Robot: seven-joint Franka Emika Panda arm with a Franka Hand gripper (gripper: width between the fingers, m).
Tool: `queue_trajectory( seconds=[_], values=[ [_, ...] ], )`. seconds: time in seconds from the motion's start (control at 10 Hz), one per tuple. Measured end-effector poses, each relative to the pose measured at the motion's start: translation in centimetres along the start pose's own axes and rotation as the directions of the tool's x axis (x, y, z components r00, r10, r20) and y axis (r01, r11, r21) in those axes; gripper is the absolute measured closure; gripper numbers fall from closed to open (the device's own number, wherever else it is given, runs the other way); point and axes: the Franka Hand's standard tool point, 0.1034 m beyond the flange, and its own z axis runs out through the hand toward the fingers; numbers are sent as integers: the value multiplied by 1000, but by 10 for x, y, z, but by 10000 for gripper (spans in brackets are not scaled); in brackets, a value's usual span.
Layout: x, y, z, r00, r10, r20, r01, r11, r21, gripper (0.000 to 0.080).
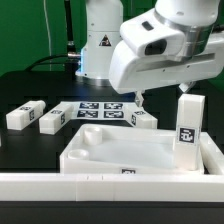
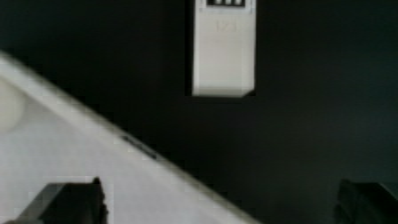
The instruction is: Assemble desk
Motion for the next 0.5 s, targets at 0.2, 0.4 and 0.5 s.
queue_trajectory(
  seconds=[0.2, 0.4, 0.5],
  values=[
    [-1, -4, 2, 991, -7, 131, 4, 1000, 22, 150],
    [-4, -6, 8, 966, -25, 256, 19, 1000, 24, 150],
    [-11, -11, 16, 938, -62, 342, 68, 998, -6, 150]
  ],
)
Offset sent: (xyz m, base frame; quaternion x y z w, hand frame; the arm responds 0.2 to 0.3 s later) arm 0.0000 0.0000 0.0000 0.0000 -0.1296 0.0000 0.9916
